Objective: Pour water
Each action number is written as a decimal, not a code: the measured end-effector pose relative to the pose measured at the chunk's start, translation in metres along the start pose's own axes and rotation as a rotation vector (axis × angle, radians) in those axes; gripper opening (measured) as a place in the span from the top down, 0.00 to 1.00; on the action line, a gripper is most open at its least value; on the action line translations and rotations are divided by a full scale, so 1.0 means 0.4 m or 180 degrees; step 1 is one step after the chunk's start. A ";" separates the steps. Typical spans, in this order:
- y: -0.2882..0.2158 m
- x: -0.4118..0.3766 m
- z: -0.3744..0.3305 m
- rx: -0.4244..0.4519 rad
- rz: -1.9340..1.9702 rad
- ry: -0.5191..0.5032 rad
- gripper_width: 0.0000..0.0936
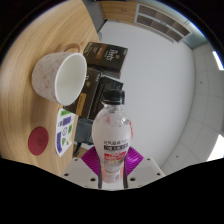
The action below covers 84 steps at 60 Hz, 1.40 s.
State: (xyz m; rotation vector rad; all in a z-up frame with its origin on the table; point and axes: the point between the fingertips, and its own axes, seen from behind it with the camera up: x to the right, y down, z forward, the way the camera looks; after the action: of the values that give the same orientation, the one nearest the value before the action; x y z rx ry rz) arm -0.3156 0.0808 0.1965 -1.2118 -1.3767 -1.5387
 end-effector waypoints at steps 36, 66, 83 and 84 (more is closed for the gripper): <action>-0.034 0.032 -0.017 0.0409 0.1620 -0.0444 0.70; 0.021 -0.093 -0.036 0.0525 0.5192 -0.1558 0.71; -0.018 -0.287 -0.023 0.0354 0.5511 -0.1871 0.70; -0.019 -0.297 -0.022 0.0341 0.5517 -0.1883 0.70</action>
State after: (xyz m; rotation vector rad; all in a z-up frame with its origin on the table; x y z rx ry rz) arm -0.2900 0.0652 0.0808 -1.9465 -0.2202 0.1313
